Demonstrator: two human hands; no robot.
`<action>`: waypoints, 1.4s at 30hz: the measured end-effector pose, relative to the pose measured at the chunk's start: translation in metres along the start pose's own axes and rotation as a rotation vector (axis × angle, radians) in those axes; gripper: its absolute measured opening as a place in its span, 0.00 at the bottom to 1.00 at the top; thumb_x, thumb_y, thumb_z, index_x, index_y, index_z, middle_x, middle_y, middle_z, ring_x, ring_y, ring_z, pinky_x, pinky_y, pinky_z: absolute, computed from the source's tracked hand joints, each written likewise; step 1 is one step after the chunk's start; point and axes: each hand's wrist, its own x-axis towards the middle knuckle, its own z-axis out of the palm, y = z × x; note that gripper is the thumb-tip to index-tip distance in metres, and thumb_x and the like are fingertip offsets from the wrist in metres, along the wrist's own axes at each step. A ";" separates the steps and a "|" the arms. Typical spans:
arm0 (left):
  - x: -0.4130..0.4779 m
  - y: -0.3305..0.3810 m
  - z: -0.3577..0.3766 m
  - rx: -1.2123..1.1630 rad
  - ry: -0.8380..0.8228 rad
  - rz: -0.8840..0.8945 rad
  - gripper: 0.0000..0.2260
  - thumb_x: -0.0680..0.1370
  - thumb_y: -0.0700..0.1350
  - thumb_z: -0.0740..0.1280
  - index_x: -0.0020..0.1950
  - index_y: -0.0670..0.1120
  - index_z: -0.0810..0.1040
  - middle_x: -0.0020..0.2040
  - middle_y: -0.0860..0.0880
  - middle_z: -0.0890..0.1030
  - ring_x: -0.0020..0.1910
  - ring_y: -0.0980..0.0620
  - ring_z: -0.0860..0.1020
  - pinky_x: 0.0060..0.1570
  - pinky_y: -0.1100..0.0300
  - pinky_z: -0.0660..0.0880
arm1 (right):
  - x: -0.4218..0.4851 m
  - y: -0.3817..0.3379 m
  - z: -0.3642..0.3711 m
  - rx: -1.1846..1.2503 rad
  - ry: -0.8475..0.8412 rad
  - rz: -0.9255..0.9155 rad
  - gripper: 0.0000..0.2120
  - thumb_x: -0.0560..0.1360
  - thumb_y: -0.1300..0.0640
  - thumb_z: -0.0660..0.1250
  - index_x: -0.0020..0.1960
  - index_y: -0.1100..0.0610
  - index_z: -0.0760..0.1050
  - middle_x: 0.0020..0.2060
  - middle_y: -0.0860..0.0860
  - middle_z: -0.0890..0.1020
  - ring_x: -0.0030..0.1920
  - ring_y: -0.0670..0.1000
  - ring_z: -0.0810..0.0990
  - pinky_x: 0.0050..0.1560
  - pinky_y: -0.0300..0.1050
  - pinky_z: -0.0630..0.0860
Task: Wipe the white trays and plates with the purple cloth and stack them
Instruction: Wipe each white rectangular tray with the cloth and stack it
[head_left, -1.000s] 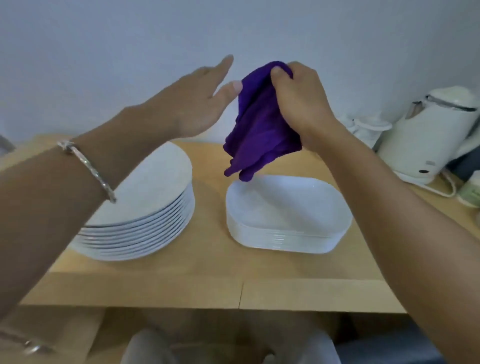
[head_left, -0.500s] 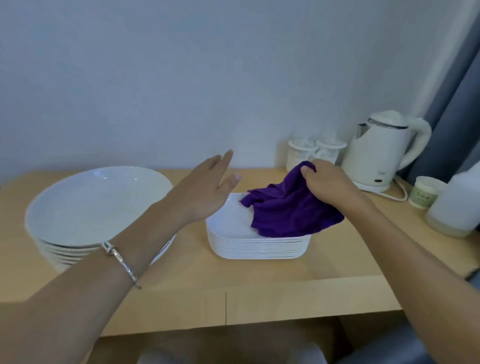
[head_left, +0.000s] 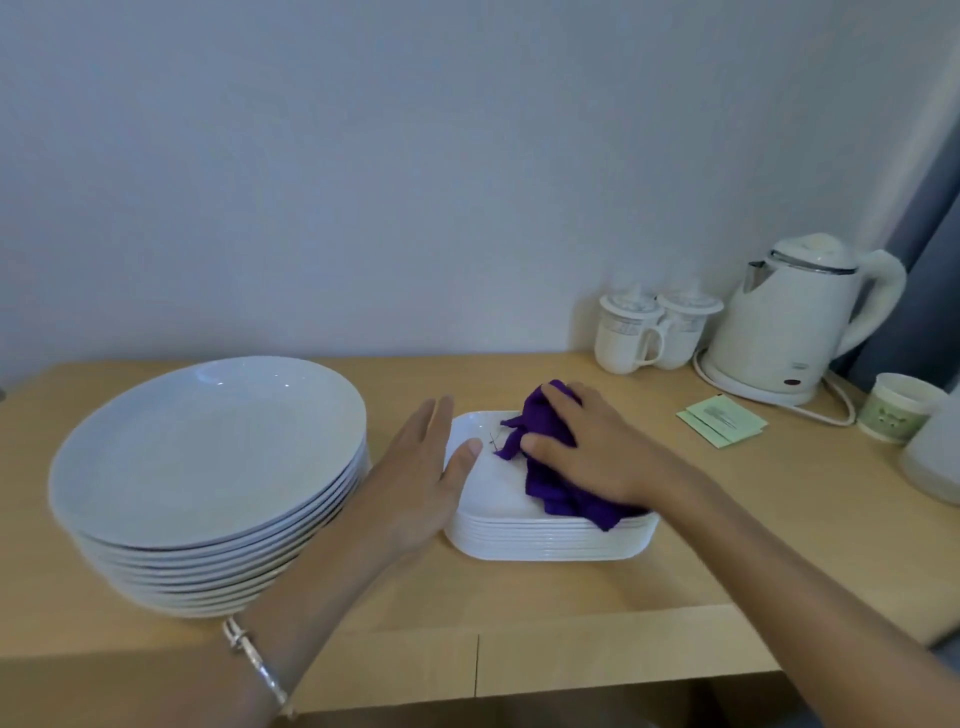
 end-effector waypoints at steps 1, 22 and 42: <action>0.001 0.000 0.004 -0.005 -0.009 0.007 0.28 0.82 0.57 0.49 0.79 0.51 0.43 0.79 0.54 0.44 0.76 0.59 0.44 0.71 0.64 0.44 | -0.003 0.000 0.012 -0.015 0.009 0.001 0.36 0.77 0.37 0.55 0.78 0.49 0.47 0.77 0.48 0.46 0.77 0.51 0.46 0.75 0.48 0.51; -0.001 0.011 0.038 -0.095 0.144 0.053 0.25 0.82 0.52 0.46 0.78 0.50 0.43 0.78 0.55 0.51 0.75 0.59 0.52 0.62 0.73 0.50 | 0.001 0.004 0.022 -0.043 0.147 0.044 0.27 0.81 0.47 0.55 0.77 0.49 0.51 0.77 0.52 0.45 0.77 0.52 0.44 0.74 0.49 0.52; -0.006 0.006 0.029 -0.024 0.133 0.072 0.28 0.81 0.58 0.46 0.78 0.54 0.40 0.78 0.55 0.55 0.75 0.53 0.58 0.68 0.61 0.57 | -0.001 0.009 0.022 -0.185 0.227 0.088 0.29 0.78 0.46 0.57 0.76 0.50 0.54 0.75 0.53 0.56 0.73 0.55 0.54 0.71 0.49 0.56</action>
